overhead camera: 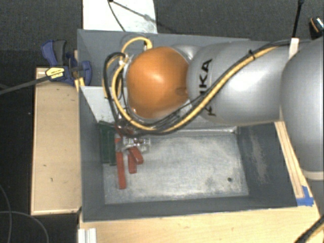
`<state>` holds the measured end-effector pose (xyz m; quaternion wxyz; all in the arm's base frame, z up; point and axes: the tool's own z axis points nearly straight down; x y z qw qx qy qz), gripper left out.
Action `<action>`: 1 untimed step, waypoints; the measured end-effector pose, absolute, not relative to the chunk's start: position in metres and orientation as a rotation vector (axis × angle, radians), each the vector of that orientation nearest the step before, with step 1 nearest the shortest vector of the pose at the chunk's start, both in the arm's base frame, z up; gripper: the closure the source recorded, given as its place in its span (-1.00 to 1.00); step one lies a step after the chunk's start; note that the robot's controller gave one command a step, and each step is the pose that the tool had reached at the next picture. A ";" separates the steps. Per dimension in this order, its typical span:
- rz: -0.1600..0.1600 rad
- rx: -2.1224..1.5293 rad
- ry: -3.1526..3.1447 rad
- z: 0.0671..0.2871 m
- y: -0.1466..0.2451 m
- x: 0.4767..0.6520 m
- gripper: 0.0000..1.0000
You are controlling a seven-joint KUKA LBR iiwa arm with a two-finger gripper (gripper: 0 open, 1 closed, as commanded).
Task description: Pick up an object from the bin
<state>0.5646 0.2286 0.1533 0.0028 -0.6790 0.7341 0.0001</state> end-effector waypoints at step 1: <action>0.001 -2.120 2.308 0.158 0.229 0.565 1.00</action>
Offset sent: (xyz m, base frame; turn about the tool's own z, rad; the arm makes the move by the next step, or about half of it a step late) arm 0.0000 -0.0001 0.0045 0.0000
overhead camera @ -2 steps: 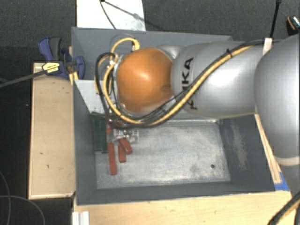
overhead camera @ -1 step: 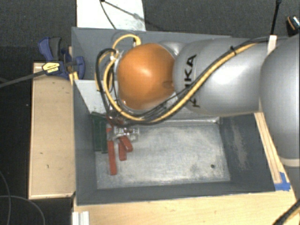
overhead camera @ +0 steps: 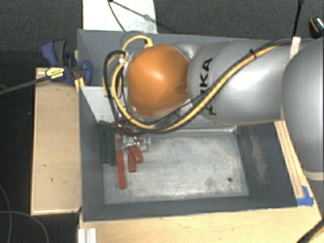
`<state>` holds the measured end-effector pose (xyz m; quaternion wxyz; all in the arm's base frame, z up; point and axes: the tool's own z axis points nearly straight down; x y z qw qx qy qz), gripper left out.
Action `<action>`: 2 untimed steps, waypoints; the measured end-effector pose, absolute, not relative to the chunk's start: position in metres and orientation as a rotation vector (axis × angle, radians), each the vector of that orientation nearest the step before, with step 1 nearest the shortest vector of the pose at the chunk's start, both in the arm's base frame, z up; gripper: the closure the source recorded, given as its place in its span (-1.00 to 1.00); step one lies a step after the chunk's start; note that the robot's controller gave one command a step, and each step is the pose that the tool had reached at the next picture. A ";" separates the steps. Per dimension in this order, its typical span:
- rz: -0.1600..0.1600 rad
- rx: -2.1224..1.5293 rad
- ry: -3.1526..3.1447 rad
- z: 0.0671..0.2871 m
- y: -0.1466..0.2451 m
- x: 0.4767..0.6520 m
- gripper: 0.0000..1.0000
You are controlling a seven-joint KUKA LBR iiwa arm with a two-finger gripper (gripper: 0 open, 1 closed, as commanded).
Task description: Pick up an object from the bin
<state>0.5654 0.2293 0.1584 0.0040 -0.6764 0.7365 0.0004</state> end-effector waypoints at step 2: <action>0.001 -2.101 2.321 0.179 0.231 0.567 1.00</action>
Offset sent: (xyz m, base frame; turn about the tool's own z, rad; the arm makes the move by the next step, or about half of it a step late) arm 0.0001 -0.0001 0.0159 0.0000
